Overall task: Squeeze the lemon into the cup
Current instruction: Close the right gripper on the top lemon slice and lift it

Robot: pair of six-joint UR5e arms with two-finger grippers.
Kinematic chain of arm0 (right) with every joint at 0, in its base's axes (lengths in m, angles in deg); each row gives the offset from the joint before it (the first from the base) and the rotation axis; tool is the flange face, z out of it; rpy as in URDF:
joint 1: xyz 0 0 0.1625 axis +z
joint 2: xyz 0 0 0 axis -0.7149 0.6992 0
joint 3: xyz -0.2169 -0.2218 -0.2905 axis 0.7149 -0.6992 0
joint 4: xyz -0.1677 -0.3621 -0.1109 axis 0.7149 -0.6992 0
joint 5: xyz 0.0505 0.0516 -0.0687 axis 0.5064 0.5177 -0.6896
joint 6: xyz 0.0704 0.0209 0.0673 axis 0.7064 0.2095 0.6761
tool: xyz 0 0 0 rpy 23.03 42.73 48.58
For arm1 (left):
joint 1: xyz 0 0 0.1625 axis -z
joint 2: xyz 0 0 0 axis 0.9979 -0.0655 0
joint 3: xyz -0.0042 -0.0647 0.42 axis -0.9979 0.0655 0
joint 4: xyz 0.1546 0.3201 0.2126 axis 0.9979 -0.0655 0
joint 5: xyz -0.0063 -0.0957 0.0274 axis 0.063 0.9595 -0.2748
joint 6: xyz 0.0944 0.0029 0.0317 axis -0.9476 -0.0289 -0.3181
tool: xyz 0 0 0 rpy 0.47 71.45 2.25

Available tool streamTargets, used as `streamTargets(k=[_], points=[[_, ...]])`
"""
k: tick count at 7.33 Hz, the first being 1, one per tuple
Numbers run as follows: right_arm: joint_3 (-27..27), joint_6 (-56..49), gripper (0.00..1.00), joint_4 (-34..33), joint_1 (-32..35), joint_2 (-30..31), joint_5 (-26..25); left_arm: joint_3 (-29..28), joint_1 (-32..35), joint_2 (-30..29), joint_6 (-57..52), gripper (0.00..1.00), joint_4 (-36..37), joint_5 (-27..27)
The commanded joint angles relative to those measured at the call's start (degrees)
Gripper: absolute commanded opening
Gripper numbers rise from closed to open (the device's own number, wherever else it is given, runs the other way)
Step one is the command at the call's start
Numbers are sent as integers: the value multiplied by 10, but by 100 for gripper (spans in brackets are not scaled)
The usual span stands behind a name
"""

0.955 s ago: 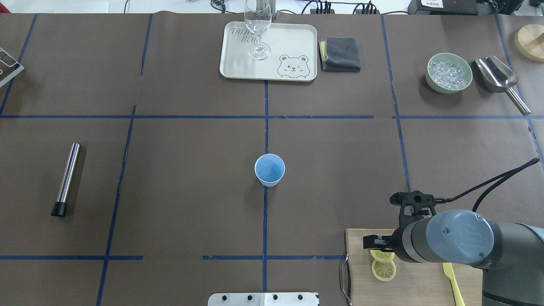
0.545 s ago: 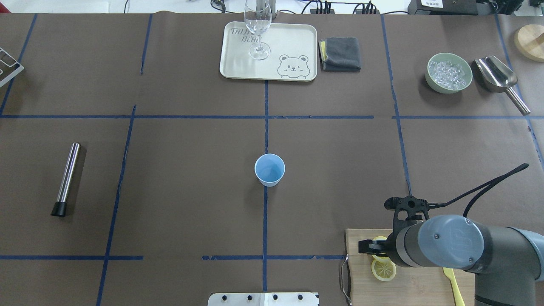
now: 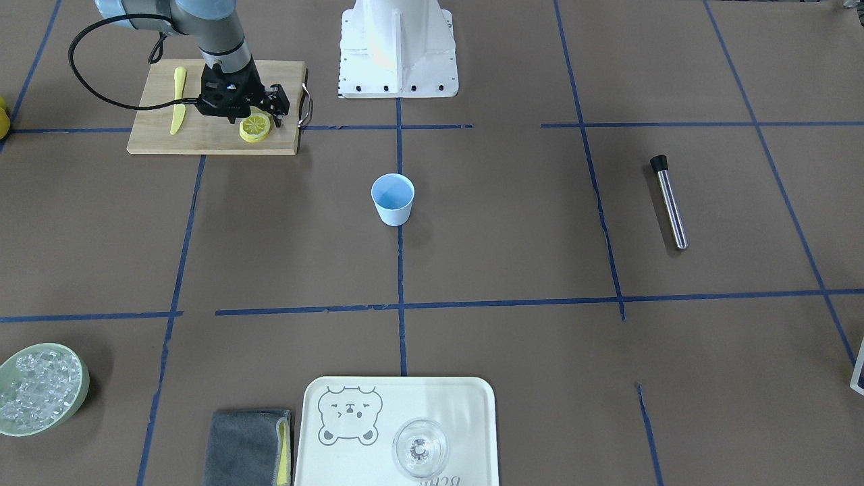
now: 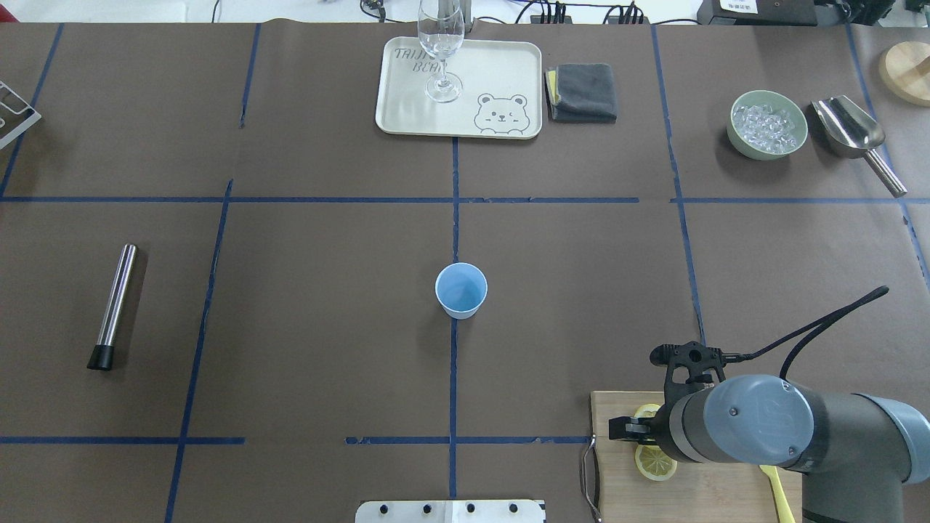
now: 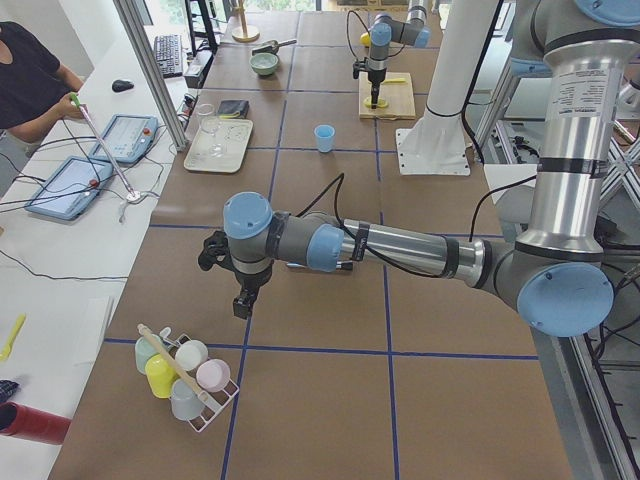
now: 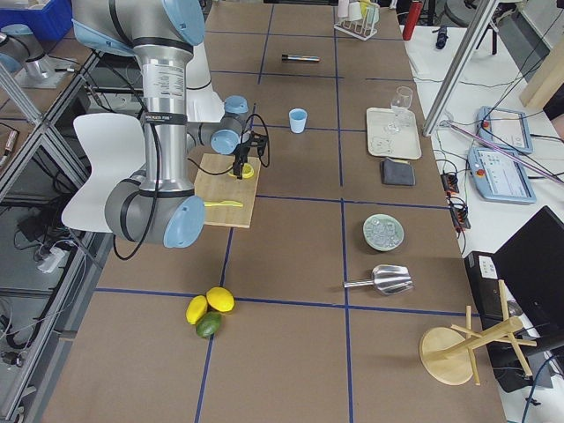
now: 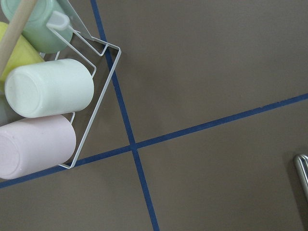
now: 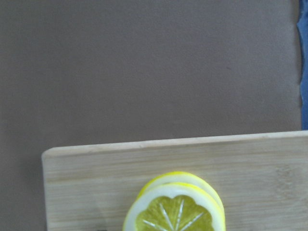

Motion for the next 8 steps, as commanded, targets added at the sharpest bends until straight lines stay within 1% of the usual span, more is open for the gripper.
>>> streamTargets(k=[1,6,8], points=[[1,0,80,0,0,-1,-1,2,1,1,0,100,1,0],[3,-1,77,0,9,2,-3,2,0,1,0,100,1,0],[3,0,59,0,9,2,-3,2,0,1,0,100,0,0]])
